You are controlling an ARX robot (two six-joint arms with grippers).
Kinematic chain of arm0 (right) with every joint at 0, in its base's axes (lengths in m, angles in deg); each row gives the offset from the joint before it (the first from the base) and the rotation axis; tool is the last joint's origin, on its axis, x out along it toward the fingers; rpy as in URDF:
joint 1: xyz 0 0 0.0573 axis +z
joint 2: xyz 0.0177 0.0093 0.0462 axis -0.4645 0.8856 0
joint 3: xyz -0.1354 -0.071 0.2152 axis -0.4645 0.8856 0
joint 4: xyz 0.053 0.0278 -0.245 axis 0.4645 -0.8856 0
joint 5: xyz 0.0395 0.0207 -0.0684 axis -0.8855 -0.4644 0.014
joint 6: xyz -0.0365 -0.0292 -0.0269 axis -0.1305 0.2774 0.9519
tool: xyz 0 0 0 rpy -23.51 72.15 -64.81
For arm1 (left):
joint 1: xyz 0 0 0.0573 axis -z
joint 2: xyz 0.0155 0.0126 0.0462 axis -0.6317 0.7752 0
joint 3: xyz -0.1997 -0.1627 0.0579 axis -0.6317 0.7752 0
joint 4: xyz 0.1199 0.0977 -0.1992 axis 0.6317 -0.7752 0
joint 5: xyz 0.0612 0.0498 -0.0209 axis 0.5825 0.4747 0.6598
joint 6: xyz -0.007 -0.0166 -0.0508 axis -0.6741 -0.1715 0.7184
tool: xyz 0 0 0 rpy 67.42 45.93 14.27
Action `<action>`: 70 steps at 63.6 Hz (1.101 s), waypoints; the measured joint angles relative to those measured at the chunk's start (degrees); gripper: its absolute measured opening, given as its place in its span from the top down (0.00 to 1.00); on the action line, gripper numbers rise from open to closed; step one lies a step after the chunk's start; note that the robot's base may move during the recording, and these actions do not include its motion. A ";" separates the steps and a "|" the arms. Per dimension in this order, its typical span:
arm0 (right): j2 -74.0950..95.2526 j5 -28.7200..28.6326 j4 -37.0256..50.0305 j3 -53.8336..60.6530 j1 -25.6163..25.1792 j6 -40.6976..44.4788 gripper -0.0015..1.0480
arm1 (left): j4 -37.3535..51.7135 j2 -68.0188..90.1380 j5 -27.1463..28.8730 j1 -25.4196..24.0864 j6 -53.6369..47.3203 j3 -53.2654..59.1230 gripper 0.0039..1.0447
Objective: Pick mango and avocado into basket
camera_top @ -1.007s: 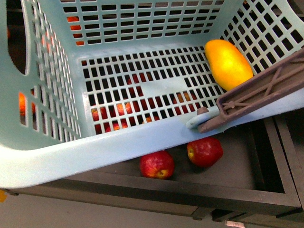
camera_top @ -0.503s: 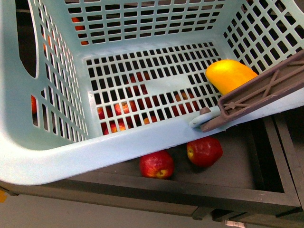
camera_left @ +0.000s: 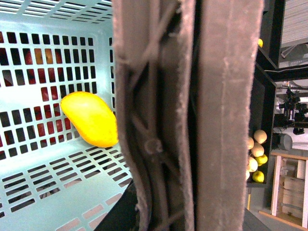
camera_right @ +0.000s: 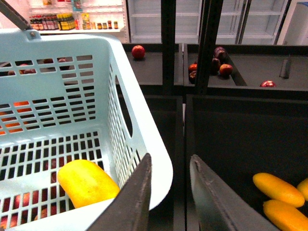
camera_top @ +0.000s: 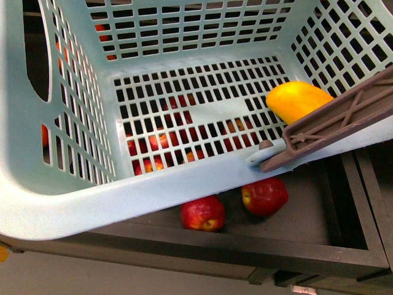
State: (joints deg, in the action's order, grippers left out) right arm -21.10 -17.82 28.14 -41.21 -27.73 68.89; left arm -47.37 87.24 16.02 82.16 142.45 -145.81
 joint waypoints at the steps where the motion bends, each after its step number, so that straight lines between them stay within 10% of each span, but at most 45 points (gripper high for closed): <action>1: 0.00 0.00 0.00 0.00 0.00 0.00 0.68 | 0.00 0.00 0.00 0.00 0.00 0.00 0.86; 25: -0.07 0.00 0.00 0.00 -0.02 0.00 0.07 | 0.00 0.00 0.09 0.00 0.02 0.00 0.86; 70: -0.17 0.00 -0.07 0.20 0.00 0.02 0.08 | 0.00 0.00 0.72 -0.04 -0.24 0.00 0.86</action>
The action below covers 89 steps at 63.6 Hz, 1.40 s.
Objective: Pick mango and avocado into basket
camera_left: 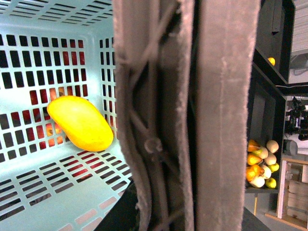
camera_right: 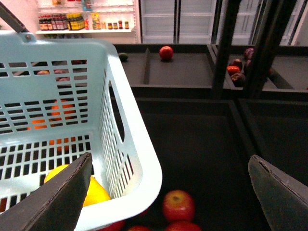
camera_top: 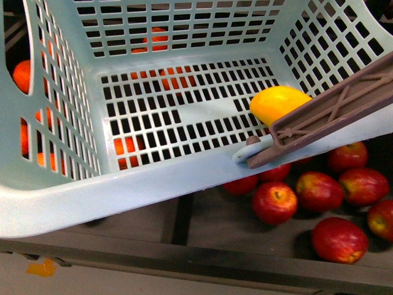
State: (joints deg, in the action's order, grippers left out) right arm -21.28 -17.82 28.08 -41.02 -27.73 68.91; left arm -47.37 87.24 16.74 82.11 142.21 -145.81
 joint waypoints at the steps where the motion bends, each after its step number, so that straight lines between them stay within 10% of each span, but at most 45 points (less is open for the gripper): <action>1: 0.00 0.00 0.00 0.00 -0.02 0.00 0.08 | 0.00 0.00 0.07 0.00 0.02 0.00 0.86; 89: -0.04 -0.04 0.00 0.11 0.04 0.00 0.08 | 0.02 0.00 -0.74 -0.02 0.04 0.00 0.86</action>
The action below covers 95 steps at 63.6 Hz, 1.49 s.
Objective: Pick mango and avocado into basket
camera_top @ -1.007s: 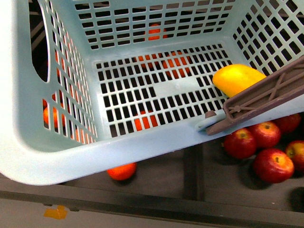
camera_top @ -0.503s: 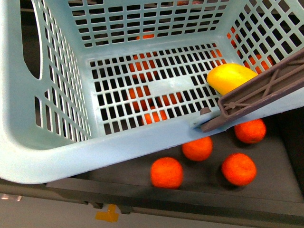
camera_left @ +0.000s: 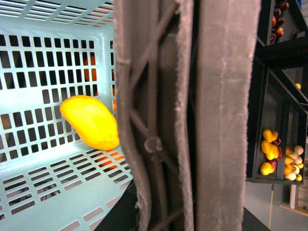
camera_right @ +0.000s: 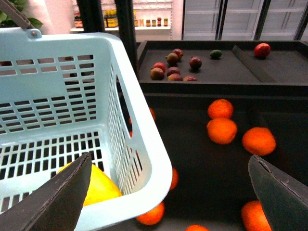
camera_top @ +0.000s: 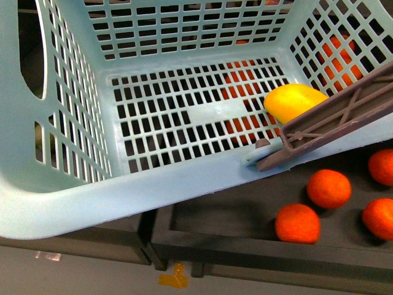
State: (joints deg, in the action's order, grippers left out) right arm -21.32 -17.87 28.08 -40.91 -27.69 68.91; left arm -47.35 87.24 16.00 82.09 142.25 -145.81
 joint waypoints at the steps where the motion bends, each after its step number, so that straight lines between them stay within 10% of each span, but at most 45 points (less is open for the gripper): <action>1: 0.02 -0.04 -0.02 0.00 0.02 -0.02 0.08 | 0.00 0.00 0.04 0.00 0.00 0.00 0.86; 86: 0.04 -0.11 -0.04 0.07 0.00 -0.02 0.08 | -0.02 0.00 1.66 -0.70 -0.92 0.00 0.86; 95: 7.34 3.13 -32.44 -13.77 -6.27 -11.50 0.08 | 0.00 0.00 0.31 -0.42 -0.26 0.00 0.86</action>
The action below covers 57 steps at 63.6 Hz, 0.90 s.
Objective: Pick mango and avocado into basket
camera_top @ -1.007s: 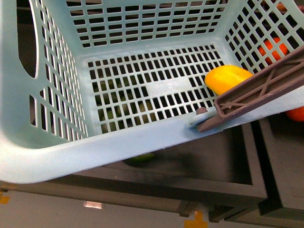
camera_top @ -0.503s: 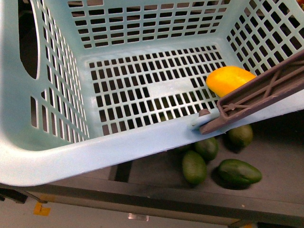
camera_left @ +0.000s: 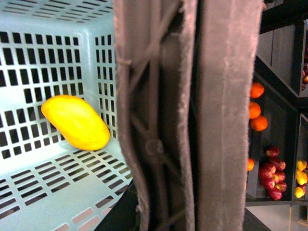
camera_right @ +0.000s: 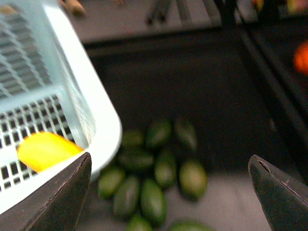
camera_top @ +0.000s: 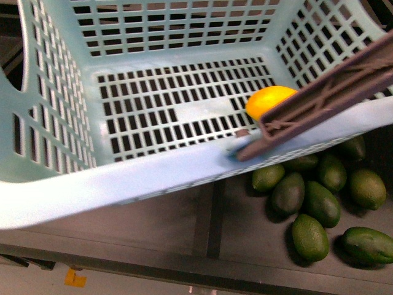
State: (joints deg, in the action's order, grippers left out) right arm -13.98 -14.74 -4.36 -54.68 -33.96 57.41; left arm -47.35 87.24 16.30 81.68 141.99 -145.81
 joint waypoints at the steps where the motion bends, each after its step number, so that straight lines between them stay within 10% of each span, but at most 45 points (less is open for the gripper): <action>1: 0.55 -0.92 -1.75 -0.85 -1.01 -0.48 0.08 | 0.00 -0.02 -0.07 0.09 0.00 0.00 0.86; 26: 25.99 -18.73 7.10 -10.03 -30.62 20.76 0.08 | 0.00 0.09 -0.20 0.44 0.31 0.00 0.86; 43: 54.86 -16.61 22.82 -11.23 -30.97 47.67 0.08 | 0.00 0.09 0.07 0.39 0.09 0.00 0.86; 57: 72.72 -15.61 25.42 -17.75 -25.53 49.05 0.08 | 0.00 0.09 -0.59 0.42 0.13 0.00 0.86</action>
State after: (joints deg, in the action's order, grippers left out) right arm 58.74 -30.35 21.06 -72.43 -59.49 106.46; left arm -47.35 87.33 15.71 82.09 142.12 -145.81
